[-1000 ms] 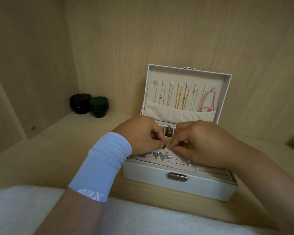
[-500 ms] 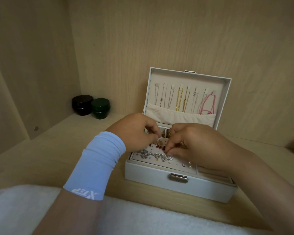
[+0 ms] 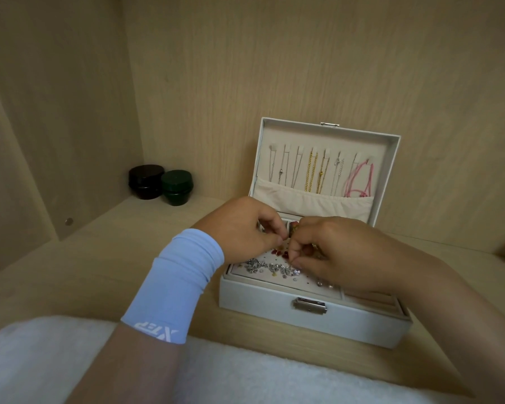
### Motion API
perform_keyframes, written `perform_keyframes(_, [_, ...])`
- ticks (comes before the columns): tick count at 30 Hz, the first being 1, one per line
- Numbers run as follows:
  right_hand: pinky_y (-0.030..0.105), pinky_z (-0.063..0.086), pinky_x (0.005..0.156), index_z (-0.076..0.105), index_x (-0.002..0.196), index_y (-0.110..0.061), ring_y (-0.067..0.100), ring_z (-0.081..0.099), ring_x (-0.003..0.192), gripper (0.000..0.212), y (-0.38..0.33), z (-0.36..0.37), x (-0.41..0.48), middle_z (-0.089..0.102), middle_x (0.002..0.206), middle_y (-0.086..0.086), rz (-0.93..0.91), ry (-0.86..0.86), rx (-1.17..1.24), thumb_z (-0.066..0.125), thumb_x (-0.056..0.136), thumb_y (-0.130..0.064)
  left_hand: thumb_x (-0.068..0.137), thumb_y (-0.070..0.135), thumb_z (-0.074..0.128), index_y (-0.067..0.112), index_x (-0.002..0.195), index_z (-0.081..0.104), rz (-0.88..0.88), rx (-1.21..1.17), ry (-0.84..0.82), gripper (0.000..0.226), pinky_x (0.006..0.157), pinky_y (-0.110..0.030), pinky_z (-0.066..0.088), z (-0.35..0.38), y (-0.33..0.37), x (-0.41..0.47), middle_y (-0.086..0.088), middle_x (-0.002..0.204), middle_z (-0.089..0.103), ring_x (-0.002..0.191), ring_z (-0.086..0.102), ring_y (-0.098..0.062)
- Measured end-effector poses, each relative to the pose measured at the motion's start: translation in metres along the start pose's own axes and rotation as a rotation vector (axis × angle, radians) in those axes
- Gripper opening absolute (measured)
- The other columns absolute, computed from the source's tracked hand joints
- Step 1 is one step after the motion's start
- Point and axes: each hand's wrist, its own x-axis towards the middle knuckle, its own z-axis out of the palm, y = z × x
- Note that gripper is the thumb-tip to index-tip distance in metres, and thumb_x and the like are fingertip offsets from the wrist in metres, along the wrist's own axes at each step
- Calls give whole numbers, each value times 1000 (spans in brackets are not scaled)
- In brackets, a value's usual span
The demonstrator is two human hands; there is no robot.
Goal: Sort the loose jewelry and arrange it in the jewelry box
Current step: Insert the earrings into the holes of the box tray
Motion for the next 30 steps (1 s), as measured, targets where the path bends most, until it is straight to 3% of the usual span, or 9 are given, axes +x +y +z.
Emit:
perform_keyframes(7, [23, 45, 76, 74, 94, -40, -5, 53, 83, 7, 3, -6, 1, 54, 89, -21, 32, 46, 23, 71, 88, -41, 87, 26, 71, 33, 88, 76, 8, 31, 0, 8, 61, -10, 35, -1, 2, -1, 25, 70, 60, 64, 50, 19])
perform_keyframes(16, [8, 28, 63, 76, 99, -47, -14, 50, 80, 17, 5, -1, 5, 52, 79, -29, -30, 17, 11, 76, 85, -38, 88, 25, 70, 31, 90, 77, 17, 44, 0, 10, 62, -9, 36, 1, 1, 0, 26, 70, 60, 64, 51, 19])
perform_keyframes(21, [18, 42, 74, 73, 98, -43, -3, 54, 86, 11, 6, 2, 3, 57, 93, -20, -49, 25, 13, 70, 90, -38, 88, 25, 69, 35, 85, 74, 14, 29, 0, 12, 61, -10, 37, 2, 1, 0, 38, 63, 57, 65, 54, 8])
perform_keyframes(23, [21, 45, 78, 71, 97, -40, -1, 55, 89, 9, 8, 2, 2, 59, 96, -19, -30, 65, 112, 69, 91, -33, 87, 24, 70, 35, 84, 75, 17, -20, 8, 11, 68, -17, 44, 3, 0, 0, 30, 69, 62, 71, 58, 1])
perform_keyframes(26, [24, 48, 74, 71, 92, -34, 5, 57, 78, 12, 14, -2, 2, 63, 87, -15, 16, 193, 421, 69, 92, -22, 86, 26, 73, 33, 90, 77, 21, -151, 24, 9, 80, -24, 50, 3, 3, 1, 18, 82, 69, 81, 63, -6])
perform_keyframes(28, [39, 51, 76, 71, 92, -31, 25, 59, 79, 11, 17, -4, 2, 67, 86, -5, 31, 239, 560, 67, 93, -21, 86, 26, 74, 31, 92, 77, 26, -263, 36, 9, 79, -23, 51, 3, 5, 0, 17, 80, 71, 79, 64, -3])
perform_keyframes(30, [39, 50, 70, 70, 94, -24, 27, 58, 74, 9, 16, -4, 2, 67, 86, 3, 10, 259, 654, 64, 96, -18, 86, 24, 73, 28, 92, 77, 28, -332, 39, 7, 71, -20, 50, 1, 9, -1, 20, 73, 70, 71, 63, 0])
